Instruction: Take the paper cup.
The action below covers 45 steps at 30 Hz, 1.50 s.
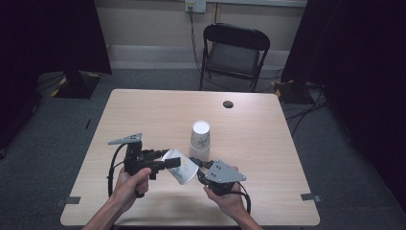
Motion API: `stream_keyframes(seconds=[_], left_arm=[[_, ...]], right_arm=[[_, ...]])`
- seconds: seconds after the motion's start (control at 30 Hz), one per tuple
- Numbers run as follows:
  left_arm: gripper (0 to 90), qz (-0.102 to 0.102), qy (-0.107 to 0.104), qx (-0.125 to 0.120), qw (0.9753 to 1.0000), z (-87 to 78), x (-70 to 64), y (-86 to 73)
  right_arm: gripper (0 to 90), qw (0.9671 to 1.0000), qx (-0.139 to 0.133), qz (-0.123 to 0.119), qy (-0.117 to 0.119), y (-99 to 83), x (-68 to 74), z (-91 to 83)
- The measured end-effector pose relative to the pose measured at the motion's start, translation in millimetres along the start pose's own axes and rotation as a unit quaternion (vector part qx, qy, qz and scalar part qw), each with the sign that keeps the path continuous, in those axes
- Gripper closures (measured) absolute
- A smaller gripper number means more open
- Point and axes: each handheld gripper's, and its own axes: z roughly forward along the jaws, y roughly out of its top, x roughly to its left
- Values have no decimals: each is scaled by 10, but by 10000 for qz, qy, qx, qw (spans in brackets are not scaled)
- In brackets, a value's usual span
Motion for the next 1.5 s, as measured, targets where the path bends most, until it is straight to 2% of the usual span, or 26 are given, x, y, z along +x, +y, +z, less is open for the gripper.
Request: stream_keyframes(seconds=[0.07,0.17,0.33,0.5,0.53,0.67,0.87,1.0,1.1,1.17,1.27,1.3,1.33,1.47,1.5], left_arm=[[283,129,100,13,9999,-20,-20,19],[243,190,181,4,9997,-34,-16,22],[189,340,237,11,9991,-30,-26,18],[183,421,295,7,9987,-55,-43,52],[188,435,326,-19,9985,-67,-49,60],[192,648,508,-143,9965,-137,-64,95],[227,769,691,-190,9945,-178,-80,111],[325,1121,925,-145,9893,-188,-119,105],[388,1401,937,-23,9857,-171,-152,99],[389,1556,983,69,9829,-151,-172,94],[414,1716,986,156,9801,-136,-185,93],[441,1805,1024,197,9780,-133,-194,92],[441,1917,1057,257,9754,-132,-202,92],[469,2184,1001,556,9691,-97,-211,76],[474,2266,961,679,9669,-86,-212,69]], right_arm=[[852,10000,-14,-8,36,12,7,-4],[852,10000,14,14,91,22,2,2],[852,9997,93,63,212,27,-10,5],[853,9993,178,145,288,21,-29,8],[853,9994,186,188,244,13,-34,5],[855,9986,221,358,308,14,-69,-5],[856,9972,385,552,334,-32,-116,11],[856,9949,557,731,404,-87,-171,26],[856,9927,688,875,467,-116,-205,38],[856,9913,790,918,520,-131,-214,49],[857,9891,942,935,637,-145,-208,71],[858,9869,1082,956,722,-153,-200,89],[858,9869,1082,956,722,-153,-200,89],[857,9828,1296,964,895,-174,-179,137],[858,9822,1324,960,925,-178,-173,148]])
